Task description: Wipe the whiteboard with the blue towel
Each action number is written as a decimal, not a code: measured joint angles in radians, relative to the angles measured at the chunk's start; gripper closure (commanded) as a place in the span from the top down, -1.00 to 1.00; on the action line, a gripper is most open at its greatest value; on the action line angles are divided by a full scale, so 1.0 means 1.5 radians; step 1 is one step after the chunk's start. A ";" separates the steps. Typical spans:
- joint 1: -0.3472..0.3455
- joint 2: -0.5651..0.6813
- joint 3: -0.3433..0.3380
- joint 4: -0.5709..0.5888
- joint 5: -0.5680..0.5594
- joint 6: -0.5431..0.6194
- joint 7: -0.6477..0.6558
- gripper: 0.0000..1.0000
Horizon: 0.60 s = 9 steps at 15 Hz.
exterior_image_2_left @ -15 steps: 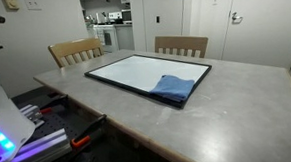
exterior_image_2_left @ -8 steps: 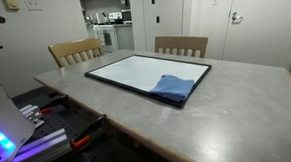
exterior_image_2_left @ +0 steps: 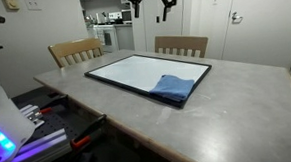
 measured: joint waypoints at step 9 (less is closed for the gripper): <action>-0.024 0.042 0.001 0.009 -0.002 0.012 -0.002 1.00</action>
